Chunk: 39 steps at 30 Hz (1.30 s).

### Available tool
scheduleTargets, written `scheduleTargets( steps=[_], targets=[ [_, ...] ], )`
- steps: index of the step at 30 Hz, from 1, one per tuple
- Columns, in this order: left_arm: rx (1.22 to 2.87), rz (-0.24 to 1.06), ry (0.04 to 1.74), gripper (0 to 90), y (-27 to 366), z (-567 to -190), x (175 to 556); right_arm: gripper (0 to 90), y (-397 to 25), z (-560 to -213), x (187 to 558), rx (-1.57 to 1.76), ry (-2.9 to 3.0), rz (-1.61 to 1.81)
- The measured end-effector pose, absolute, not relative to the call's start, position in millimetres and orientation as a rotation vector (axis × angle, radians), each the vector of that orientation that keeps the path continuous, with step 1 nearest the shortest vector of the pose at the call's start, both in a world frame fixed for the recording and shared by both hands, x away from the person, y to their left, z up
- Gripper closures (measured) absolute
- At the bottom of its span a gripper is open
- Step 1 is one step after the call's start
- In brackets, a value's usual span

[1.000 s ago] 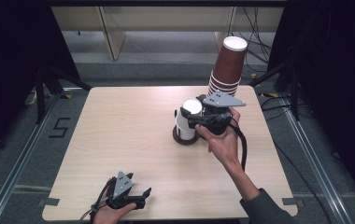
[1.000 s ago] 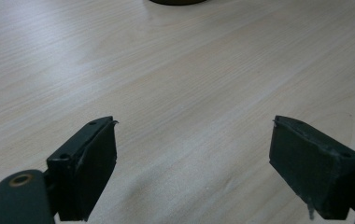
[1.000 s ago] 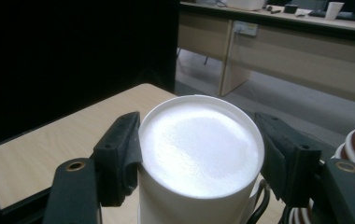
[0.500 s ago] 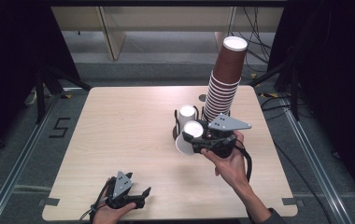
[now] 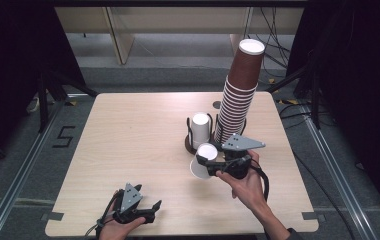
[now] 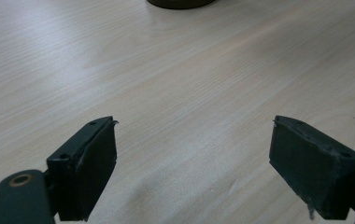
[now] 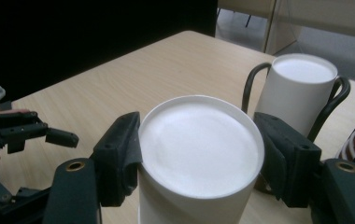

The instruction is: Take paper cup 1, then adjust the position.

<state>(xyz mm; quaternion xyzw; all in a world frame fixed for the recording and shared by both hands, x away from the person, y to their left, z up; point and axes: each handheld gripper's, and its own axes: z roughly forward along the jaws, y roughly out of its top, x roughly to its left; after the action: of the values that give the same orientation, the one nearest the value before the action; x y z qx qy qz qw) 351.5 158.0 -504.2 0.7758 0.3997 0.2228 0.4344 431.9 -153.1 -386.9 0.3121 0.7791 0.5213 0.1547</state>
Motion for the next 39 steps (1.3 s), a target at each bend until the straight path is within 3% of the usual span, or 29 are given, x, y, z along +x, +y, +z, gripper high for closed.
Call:
scheduleTargets(
  steps=[26,39],
  targets=[
    [1.826,0.535,0.954,14.6,154,-502,348,35.6,-132,-397,423,0.835,2.295,1.497],
    [1.757,0.525,0.82,14.5,140,-498,347,35.6,-108,-400,420,0.766,2.361,1.506]
  ],
)
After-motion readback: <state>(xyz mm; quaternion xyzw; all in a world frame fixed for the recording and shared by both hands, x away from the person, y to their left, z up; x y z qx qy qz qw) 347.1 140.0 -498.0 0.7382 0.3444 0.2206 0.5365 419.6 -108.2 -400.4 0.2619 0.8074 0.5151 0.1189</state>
